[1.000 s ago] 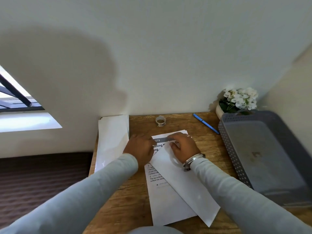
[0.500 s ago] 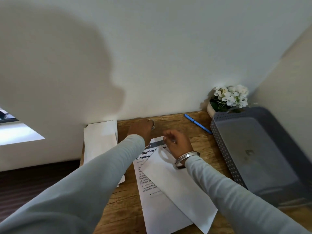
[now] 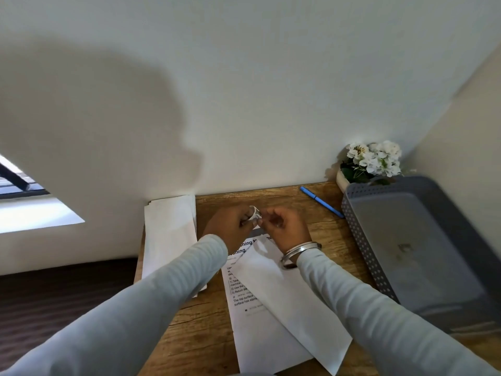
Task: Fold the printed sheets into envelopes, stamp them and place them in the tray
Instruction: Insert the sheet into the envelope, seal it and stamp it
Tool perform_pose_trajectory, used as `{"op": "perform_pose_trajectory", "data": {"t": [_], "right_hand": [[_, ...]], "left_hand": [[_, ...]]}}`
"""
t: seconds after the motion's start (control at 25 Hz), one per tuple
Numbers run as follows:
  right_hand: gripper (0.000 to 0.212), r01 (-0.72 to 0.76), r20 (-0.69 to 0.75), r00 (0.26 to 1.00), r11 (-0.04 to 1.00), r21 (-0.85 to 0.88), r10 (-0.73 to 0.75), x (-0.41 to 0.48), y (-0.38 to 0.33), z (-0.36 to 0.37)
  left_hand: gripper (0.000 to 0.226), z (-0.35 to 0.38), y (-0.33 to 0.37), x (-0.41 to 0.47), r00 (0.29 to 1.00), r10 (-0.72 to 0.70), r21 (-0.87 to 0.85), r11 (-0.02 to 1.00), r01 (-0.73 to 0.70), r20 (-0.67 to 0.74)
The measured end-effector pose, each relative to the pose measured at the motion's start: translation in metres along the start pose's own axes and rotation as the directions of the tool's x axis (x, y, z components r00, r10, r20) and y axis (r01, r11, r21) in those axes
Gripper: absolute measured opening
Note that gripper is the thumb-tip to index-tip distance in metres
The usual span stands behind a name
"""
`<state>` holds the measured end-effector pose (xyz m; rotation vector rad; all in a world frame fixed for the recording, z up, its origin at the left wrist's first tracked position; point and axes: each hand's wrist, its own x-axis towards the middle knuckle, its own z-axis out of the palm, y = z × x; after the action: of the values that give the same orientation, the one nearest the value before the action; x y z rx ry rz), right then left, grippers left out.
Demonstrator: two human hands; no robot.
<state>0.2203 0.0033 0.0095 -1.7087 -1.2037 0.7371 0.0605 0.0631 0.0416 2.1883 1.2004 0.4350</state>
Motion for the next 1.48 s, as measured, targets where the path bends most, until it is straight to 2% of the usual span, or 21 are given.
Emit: {"op": "perform_pose_trajectory", "data": {"t": [0.08, 0.2, 0.32, 0.44, 0.56, 0.76, 0.96, 1.08, 1.16, 1.32, 1.48], "right_hand": [[0.015, 0.038, -0.021, 0.999, 0.999, -0.013, -0.038, -0.006, -0.003, 0.005], [0.008, 0.098, -0.036, 0.994, 0.992, -0.083, -0.102, -0.015, -0.009, 0.006], [0.016, 0.11, -0.037, 0.993, 0.986, -0.127, -0.116, -0.022, -0.018, 0.003], [0.011, 0.079, -0.037, 0.996, 0.989, -0.128, -0.084, -0.025, -0.022, -0.001], [0.011, 0.063, -0.033, 0.997, 0.991, -0.121, -0.068, -0.027, -0.022, -0.002], [0.012, 0.013, -0.013, 1.0, 0.999, -0.033, -0.014, -0.027, -0.021, -0.002], [0.018, -0.051, 0.115, 0.992, 0.996, 0.076, 0.042, -0.03, -0.028, -0.007], [0.013, -0.118, 0.157, 0.983, 0.976, 0.181, 0.09, -0.03, -0.03, -0.009], [0.009, -0.182, 0.125, 0.98, 0.954, 0.238, 0.156, -0.03, -0.03, -0.013], [0.015, -0.275, 0.024, 0.959, 0.907, 0.319, 0.282, -0.027, -0.023, -0.022], [0.014, -0.342, 0.013, 0.933, 0.876, 0.341, 0.359, -0.026, -0.013, -0.026]], "left_hand": [[0.03, -0.003, 0.001, -0.009, 0.999, -0.026, -0.023, 0.999, 0.025, -0.025], [0.012, -0.008, 0.002, -0.021, 0.999, -0.025, -0.032, 0.999, 0.024, -0.036], [0.003, -0.012, 0.003, -0.03, 1.0, -0.005, -0.066, 0.998, 0.004, -0.012], [0.024, -0.014, 0.004, -0.037, 0.997, 0.006, -0.11, 0.994, 0.002, 0.073], [0.037, -0.015, 0.004, -0.039, 0.998, 0.011, -0.069, 0.998, -0.006, 0.062], [0.038, -0.016, 0.007, -0.037, 0.999, -0.004, -0.017, 1.0, 0.005, 0.035], [0.042, -0.012, -0.001, -0.03, 0.998, -0.053, 0.001, 0.999, 0.053, 0.046], [0.041, -0.009, -0.004, -0.026, 0.997, -0.058, 0.017, 0.998, 0.058, 0.046], [0.039, -0.009, -0.007, -0.022, 0.995, -0.076, 0.052, 0.996, 0.073, 0.058], [0.032, -0.01, -0.013, -0.007, 0.994, -0.081, 0.216, 0.974, 0.063, 0.078], [0.028, -0.007, -0.018, 0.018, 0.993, -0.077, 0.351, 0.935, 0.042, 0.088]]}}
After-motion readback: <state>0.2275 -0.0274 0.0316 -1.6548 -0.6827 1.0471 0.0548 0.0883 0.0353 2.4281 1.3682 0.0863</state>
